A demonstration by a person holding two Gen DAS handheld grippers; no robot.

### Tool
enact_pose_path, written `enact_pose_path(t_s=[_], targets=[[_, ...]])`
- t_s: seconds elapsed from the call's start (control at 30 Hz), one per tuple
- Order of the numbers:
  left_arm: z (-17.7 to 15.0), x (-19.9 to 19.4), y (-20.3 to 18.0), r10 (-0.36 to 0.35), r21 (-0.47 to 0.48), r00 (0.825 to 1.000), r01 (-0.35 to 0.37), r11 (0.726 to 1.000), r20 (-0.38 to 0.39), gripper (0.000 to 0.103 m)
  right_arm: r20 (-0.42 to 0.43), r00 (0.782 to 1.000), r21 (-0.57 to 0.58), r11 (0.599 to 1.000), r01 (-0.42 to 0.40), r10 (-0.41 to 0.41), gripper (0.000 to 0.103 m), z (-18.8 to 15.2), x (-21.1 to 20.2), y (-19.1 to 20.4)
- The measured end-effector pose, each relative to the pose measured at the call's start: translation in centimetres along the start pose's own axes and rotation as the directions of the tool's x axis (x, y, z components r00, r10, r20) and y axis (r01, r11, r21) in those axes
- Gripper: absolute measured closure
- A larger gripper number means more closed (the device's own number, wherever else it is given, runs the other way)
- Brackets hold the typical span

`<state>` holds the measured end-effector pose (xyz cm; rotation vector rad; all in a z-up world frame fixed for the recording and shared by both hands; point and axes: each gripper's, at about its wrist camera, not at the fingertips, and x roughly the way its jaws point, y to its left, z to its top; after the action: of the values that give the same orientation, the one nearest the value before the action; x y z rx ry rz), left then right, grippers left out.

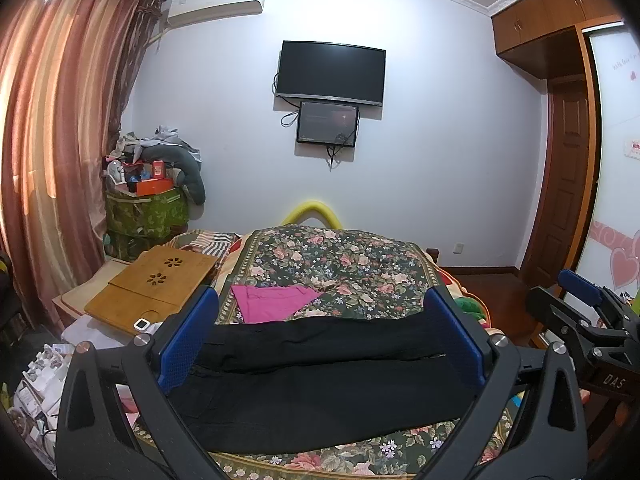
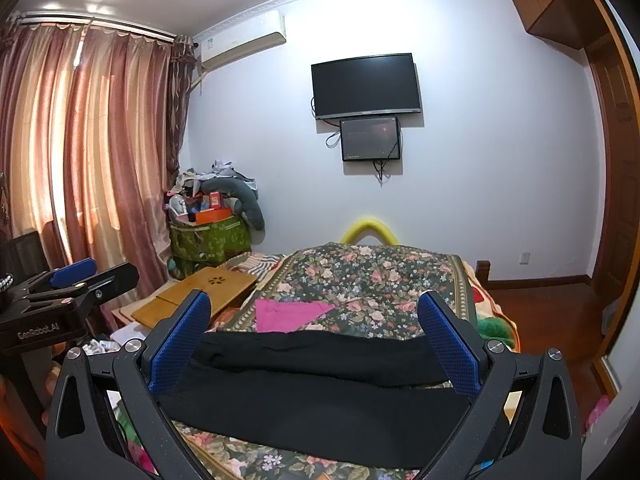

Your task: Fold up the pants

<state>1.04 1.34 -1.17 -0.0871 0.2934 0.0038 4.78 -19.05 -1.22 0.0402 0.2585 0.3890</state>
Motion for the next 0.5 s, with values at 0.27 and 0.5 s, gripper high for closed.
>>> enact_pose_path(t_s=[0.27, 0.5], targets=[[0.0, 1.6, -0.2, -0.013, 0.012, 1.0, 0.013, 1.0, -0.022, 0.0, -0.034, 0.999, 0.007, 1.0, 0.013, -0.012, 0.0, -0.5, 1.6, -0.6], [-0.2, 6.2, 0.7, -0.037, 0.007, 0.996, 0.037, 0.999, -0.084, 0.0, -0.103, 0.994, 0.007, 1.0, 0.028, -0.027, 0.0, -1.5, 5.1, -1.9]])
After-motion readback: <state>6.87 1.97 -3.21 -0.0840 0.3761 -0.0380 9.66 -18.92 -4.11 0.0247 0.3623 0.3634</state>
